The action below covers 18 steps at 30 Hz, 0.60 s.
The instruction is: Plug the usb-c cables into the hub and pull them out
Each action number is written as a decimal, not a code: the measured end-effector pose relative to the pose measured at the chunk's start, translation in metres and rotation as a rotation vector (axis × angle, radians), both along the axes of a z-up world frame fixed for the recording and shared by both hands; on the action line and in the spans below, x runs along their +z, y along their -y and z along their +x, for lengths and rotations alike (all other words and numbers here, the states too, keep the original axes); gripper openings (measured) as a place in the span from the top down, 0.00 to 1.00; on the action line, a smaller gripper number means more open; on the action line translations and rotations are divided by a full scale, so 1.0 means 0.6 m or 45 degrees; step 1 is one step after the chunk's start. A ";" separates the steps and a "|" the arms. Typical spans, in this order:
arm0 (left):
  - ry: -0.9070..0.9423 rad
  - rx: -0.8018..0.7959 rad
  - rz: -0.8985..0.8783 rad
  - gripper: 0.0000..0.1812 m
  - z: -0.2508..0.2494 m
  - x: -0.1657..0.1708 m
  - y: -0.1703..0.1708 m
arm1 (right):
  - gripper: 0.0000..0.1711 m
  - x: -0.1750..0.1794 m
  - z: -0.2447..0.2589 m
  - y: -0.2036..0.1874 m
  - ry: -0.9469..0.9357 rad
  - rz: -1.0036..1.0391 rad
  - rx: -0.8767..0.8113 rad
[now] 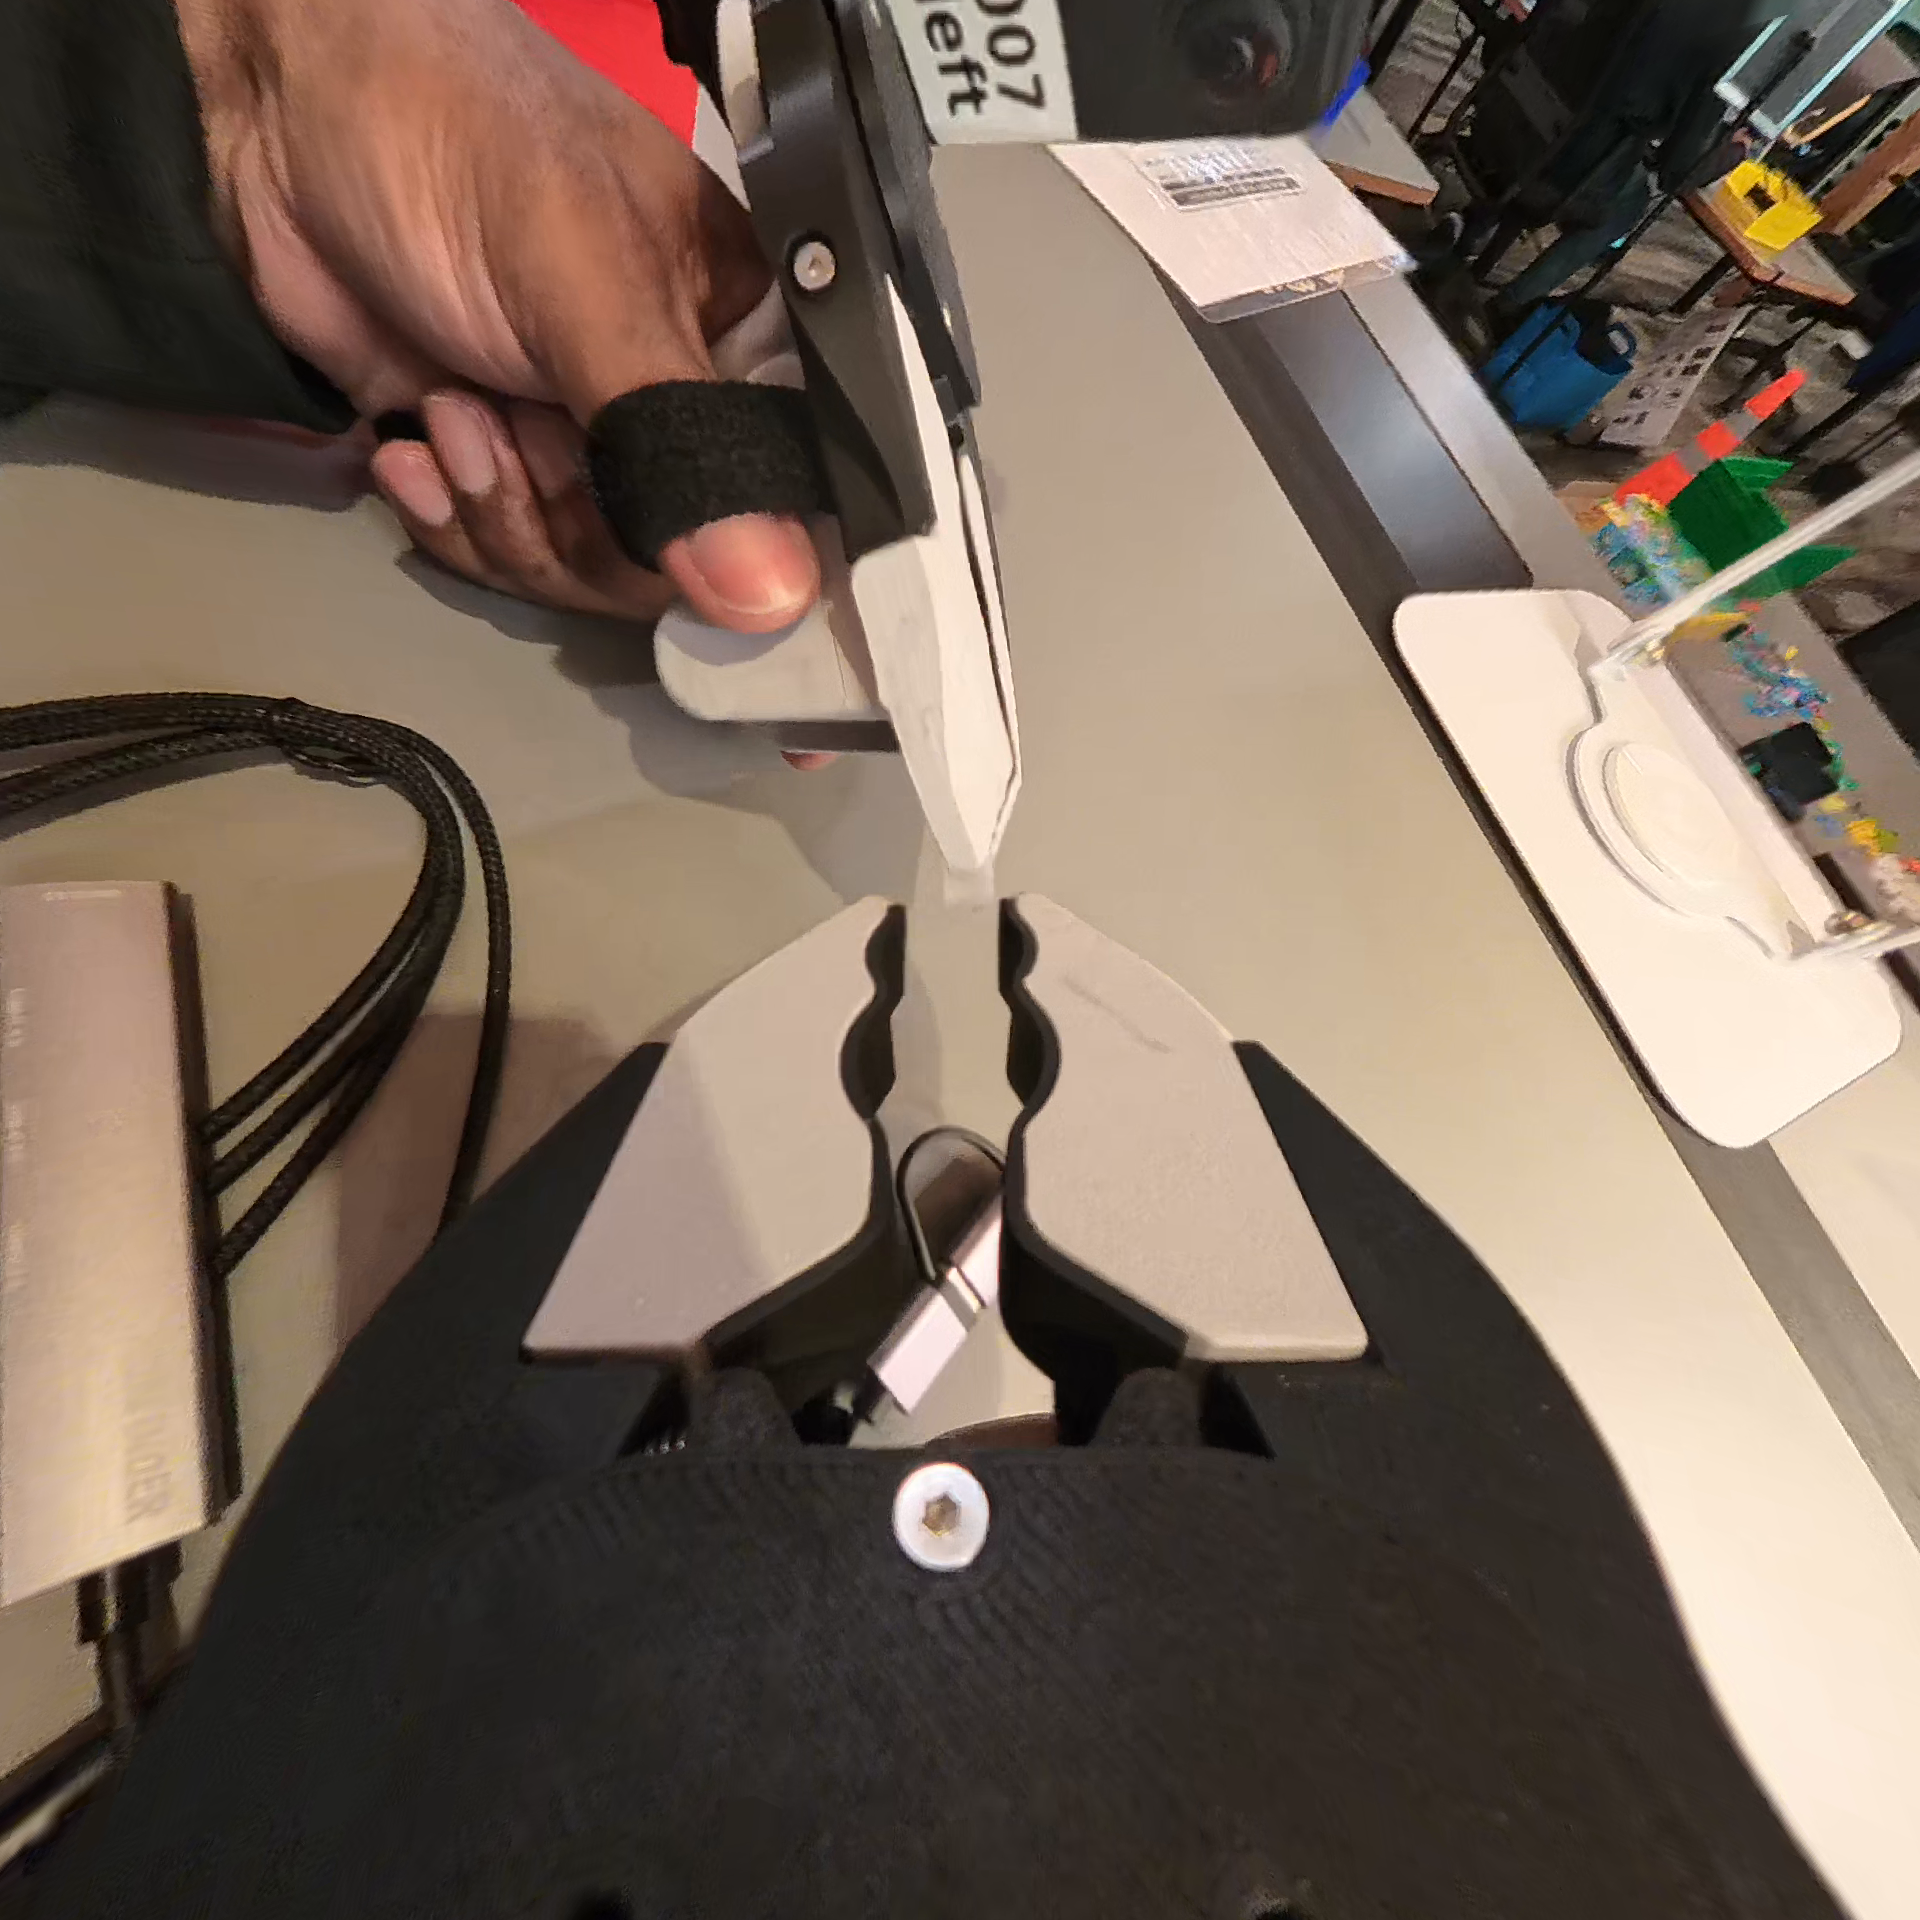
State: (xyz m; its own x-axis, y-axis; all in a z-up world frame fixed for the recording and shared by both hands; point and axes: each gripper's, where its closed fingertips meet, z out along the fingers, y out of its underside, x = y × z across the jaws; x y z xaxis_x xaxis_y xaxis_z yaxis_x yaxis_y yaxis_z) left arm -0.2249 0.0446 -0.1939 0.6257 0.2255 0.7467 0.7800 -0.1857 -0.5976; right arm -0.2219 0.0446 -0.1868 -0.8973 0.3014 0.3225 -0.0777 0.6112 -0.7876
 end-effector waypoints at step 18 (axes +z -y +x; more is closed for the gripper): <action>0.009 0.030 -0.016 0.97 -0.008 -0.004 0.000 | 0.79 -0.064 -0.012 -0.108 0.916 -0.083 -0.411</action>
State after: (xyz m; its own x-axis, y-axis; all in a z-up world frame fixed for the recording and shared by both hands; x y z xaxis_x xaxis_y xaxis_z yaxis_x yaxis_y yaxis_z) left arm -0.2295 0.0446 -0.1961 0.6148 0.2496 0.7482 0.7885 -0.1748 -0.5896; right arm -0.2294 0.1093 -0.2254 -0.7436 0.5809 -0.3311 0.6379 0.4678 -0.6118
